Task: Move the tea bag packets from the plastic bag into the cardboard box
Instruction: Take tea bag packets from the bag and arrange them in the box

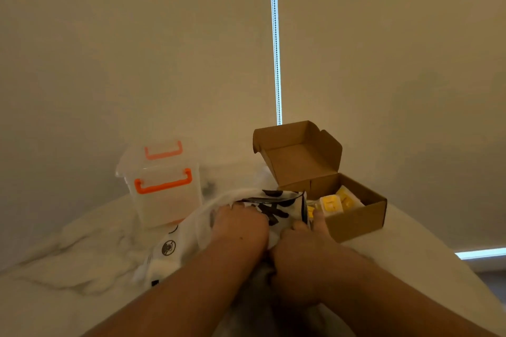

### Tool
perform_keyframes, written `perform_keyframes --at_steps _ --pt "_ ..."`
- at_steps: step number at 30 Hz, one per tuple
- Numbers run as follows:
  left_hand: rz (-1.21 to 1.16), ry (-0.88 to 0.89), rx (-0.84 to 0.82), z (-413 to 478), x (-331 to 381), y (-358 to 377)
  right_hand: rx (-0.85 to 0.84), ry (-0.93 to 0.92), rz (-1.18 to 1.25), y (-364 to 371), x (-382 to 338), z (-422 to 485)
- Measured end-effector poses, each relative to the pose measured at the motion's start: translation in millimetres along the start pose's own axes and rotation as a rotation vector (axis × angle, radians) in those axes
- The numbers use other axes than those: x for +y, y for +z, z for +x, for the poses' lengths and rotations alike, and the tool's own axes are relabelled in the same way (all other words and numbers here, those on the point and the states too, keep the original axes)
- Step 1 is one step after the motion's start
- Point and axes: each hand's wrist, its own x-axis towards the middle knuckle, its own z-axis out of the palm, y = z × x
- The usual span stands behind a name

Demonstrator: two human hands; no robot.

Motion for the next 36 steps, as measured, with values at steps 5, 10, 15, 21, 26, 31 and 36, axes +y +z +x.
perform_keyframes --at_steps 5,10,15,21,26,31,36 --pt "0.007 -0.010 -0.008 8.5 -0.1 4.3 -0.037 -0.005 0.026 -4.4 2.1 -1.2" --pt "-0.142 0.022 -0.089 3.4 -7.7 1.6 -0.022 0.031 0.130 -4.0 5.4 3.8" --pt "-0.151 0.014 0.273 -43.2 -17.5 -5.5 0.174 0.061 0.344 -8.1 12.3 4.1" --pt "-0.568 -0.006 0.352 -77.0 -32.9 1.0 0.387 0.039 0.712 -7.0 16.0 3.8" --pt "-0.629 0.045 0.420 -82.4 -42.9 7.0 0.412 0.020 0.598 -7.5 8.4 6.2" --pt "-0.656 0.072 0.539 -88.1 -49.4 8.0 0.488 -0.115 0.741 -6.2 6.7 2.7" --pt "-0.719 -0.002 0.508 -81.1 -59.9 15.8 0.532 -0.217 0.828 -6.4 5.7 0.3"
